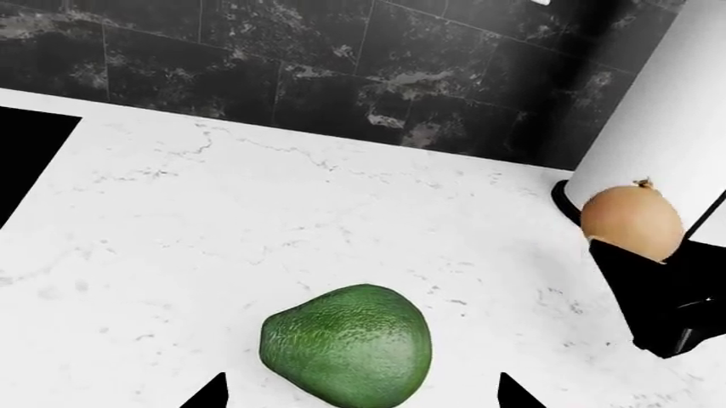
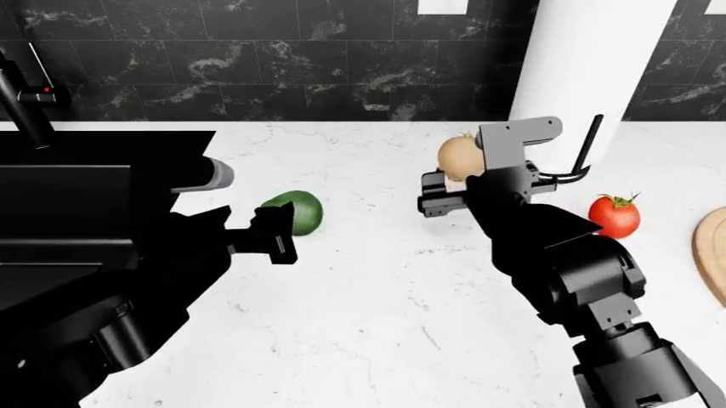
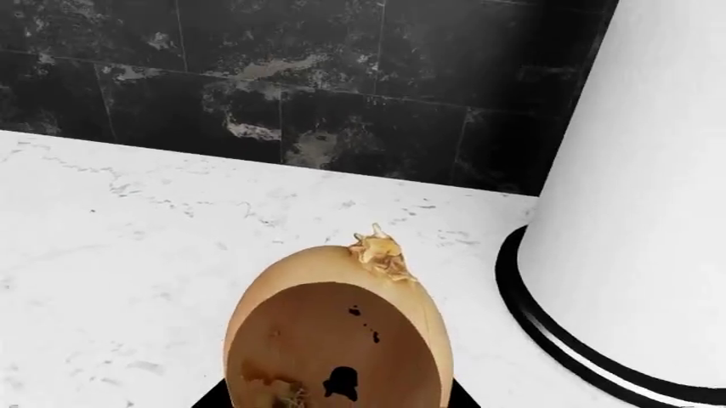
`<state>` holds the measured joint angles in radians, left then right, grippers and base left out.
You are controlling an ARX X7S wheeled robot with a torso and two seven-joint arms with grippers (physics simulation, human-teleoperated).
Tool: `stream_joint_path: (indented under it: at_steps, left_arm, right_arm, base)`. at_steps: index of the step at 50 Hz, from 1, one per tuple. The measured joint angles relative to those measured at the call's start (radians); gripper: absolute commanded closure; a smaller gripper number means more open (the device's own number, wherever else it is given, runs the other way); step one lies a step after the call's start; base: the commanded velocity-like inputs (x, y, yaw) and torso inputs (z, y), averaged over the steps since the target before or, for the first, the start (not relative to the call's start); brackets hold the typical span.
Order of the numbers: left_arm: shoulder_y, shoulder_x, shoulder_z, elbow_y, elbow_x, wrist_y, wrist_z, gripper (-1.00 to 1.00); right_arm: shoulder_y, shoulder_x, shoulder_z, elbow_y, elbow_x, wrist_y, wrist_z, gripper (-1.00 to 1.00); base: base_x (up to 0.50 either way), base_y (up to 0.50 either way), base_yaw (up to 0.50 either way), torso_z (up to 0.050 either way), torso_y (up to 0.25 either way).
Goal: Place the avocado, onion, tomato and bell pepper on the cutting board.
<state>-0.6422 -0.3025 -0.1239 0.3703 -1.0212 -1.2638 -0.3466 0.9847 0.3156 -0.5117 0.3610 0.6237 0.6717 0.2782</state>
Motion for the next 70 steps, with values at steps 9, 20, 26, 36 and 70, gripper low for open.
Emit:
stream_joint_path:
  at_steps: [9, 20, 26, 36, 70]
  left_arm:
    - [-0.001, -0.006, 0.010, 0.002, 0.002, 0.006, -0.004, -1.00]
    - [-0.011, -0.015, 0.023, -0.003, -0.009, 0.002, 0.000, -1.00]
    - [-0.028, -0.028, 0.046, -0.022, -0.001, 0.010, 0.023, -1.00]
    - [-0.056, -0.051, 0.092, -0.048, 0.018, 0.028, 0.066, -1.00]
    - [-0.330, -0.189, 0.361, -0.251, 0.099, 0.054, 0.410, -1.00]
  right_arm:
    - [-0.037, 0.042, 0.019, -0.162, 0.040, 0.050, 0.043, 1.00]
    - [-0.085, 0.082, 0.059, -0.325, 0.106, 0.106, 0.092, 1.00]
    - [-0.107, 0.099, 0.082, -0.395, 0.141, 0.131, 0.116, 1.00]
    - [-0.129, 0.115, 0.106, -0.466, 0.176, 0.153, 0.141, 1.00]
    - [-0.172, 0.142, 0.150, -0.530, 0.214, 0.152, 0.179, 1.00]
  base:
    - [0.00, 0.00, 0.00, 0.000, 0.000]
    - [0.00, 0.00, 0.00, 0.000, 0.000]
    - [0.00, 0.00, 0.00, 0.000, 0.000]
    - [0.00, 0.00, 0.00, 0.000, 0.000]
    - [0.00, 0.00, 0.00, 0.000, 0.000]
